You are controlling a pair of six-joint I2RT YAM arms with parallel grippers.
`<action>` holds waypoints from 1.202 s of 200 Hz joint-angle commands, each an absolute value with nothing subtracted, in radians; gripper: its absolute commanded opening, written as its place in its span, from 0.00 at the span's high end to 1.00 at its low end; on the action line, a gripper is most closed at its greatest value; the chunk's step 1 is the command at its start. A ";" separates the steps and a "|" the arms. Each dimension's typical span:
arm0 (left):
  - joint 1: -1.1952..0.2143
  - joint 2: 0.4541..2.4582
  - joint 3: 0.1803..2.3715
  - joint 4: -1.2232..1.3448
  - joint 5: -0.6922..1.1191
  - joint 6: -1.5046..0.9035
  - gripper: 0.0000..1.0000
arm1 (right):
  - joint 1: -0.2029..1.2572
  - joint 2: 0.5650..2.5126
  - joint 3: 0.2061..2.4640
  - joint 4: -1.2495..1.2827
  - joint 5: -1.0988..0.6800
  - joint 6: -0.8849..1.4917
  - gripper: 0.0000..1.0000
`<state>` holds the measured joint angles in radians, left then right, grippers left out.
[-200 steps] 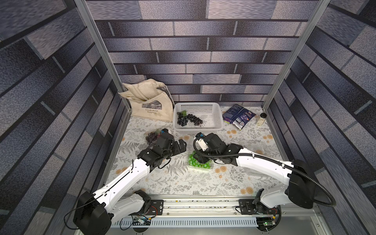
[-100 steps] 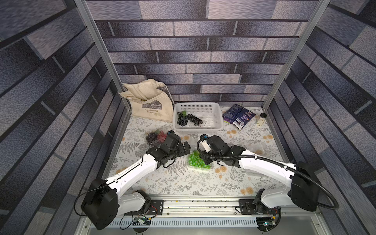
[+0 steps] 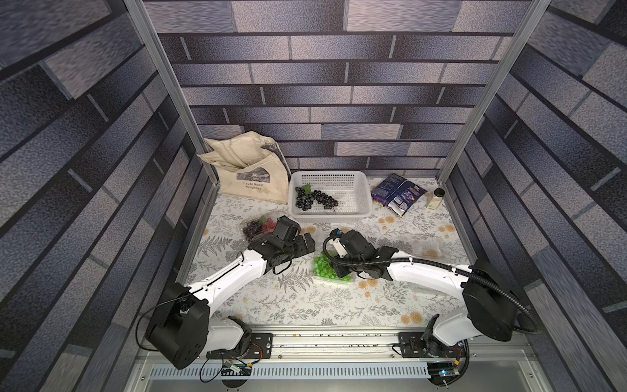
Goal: Pack grapes into containers
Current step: Place the grape into the packing box, then close the packing box at the center of the board.
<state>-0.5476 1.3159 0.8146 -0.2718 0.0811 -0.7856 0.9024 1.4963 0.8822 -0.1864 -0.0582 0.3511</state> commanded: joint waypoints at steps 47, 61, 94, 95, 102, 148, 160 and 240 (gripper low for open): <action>-0.540 1.400 0.880 -0.227 0.108 -0.719 0.00 | 0.750 1.251 0.853 -0.271 -0.143 0.459 0.52; -0.539 1.426 0.889 -0.205 0.124 -0.712 0.00 | 0.686 1.226 0.825 -0.258 -0.169 0.476 0.49; -0.536 1.500 0.922 -0.162 0.151 -0.693 0.00 | 0.549 1.221 0.735 -0.155 -0.283 0.538 0.36; -0.536 1.502 0.924 -0.162 0.152 -0.692 0.00 | 0.546 1.223 0.732 -0.149 -0.287 0.541 0.36; -0.536 1.520 0.935 -0.153 0.157 -0.687 0.00 | 0.524 1.234 0.712 -0.118 -0.311 0.559 0.35; -0.536 1.614 0.986 -0.100 0.184 -0.675 0.00 | 0.457 1.325 0.612 0.095 -0.383 0.639 0.34; -0.536 1.638 1.004 -0.100 0.189 -0.672 0.01 | 0.446 1.350 0.603 0.130 -0.387 0.653 0.34; -0.531 1.776 1.081 -0.057 0.222 -0.676 0.01 | 0.420 1.512 0.600 0.342 -0.388 0.681 0.34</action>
